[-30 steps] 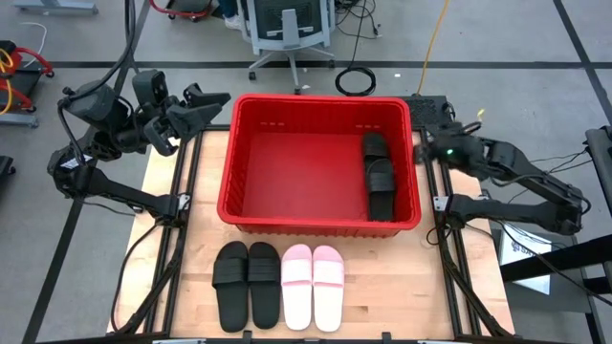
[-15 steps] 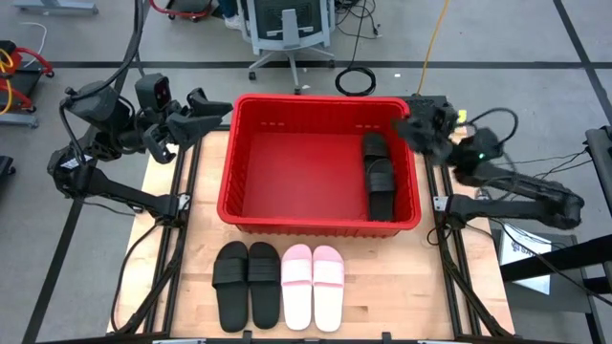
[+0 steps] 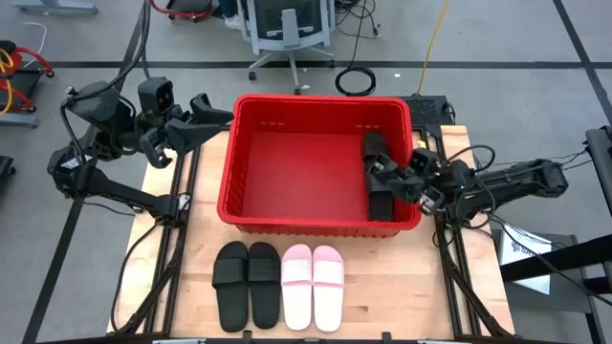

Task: Pick and place slides into bin
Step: Put the pink slide into the red bin

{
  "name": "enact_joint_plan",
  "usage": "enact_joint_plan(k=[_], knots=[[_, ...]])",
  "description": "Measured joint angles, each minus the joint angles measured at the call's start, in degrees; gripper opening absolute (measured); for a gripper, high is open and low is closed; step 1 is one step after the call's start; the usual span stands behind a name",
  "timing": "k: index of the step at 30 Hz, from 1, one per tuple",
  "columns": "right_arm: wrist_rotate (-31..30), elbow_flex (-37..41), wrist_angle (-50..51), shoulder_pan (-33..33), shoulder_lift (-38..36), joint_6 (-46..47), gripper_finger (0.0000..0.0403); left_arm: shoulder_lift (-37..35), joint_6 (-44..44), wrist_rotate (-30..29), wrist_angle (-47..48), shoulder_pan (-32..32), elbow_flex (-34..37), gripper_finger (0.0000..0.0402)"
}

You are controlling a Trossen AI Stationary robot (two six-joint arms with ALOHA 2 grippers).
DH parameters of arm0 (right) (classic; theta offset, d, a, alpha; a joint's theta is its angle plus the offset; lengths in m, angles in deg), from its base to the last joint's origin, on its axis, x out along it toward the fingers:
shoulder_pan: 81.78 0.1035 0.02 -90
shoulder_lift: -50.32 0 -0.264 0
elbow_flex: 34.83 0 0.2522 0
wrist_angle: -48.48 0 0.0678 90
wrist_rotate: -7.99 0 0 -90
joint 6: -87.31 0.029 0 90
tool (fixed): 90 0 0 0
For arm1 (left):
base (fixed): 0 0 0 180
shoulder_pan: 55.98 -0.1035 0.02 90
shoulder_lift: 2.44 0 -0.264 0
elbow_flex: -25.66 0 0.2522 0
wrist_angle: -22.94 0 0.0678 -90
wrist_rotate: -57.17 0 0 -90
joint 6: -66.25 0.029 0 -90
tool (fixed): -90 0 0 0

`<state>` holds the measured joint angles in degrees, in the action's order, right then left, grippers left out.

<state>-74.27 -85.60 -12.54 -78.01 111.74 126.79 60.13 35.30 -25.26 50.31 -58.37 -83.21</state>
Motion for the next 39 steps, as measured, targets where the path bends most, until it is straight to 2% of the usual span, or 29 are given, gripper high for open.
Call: enact_joint_plan(k=[7, 10, 13, 19, 23, 31, 39], knots=[[0.0, -8.9, -1.3, 7.4, 3.8, -8.6, 0.0148, 0.0, 1.3, -1.2, -0.1, 0.0, 0.0, 0.0228], [0.0, -13.0, 2.3, 9.6, 5.0, -11.8, 0.0147, 0.0, 1.3, -1.4, 0.1, 0.0, 0.0, 0.0228], [0.0, -17.2, 12.4, 12.2, 5.5, -14.2, 0.0146, 0.0, 1.3, -1.4, 0.2, 0.0, 0.0, 0.0228], [-1.8, -28.1, 46.5, 16.9, 5.8, -20.8, 0.0144, 0.0, -0.2, -1.5, 0.3, 0.0, 0.0, 0.0228], [-2.2, -33.9, 64.4, 18.6, 6.1, -21.7, 0.0142, 0.0, -1.6, -1.5, 0.4, 0.0, 0.0, 0.0228], [-2.2, -35.5, 75.7, 20.8, 7.5, -20.4, 0.0141, 0.0, -2.3, -1.5, 0.4, 0.0, 0.0, 0.0228], [-2.7, -35.6, 91.1, 22.6, 14.0, -17.6, 0.0141, 0.0, -2.3, -1.4, 2.3, 0.0, 0.0, 0.0228]])
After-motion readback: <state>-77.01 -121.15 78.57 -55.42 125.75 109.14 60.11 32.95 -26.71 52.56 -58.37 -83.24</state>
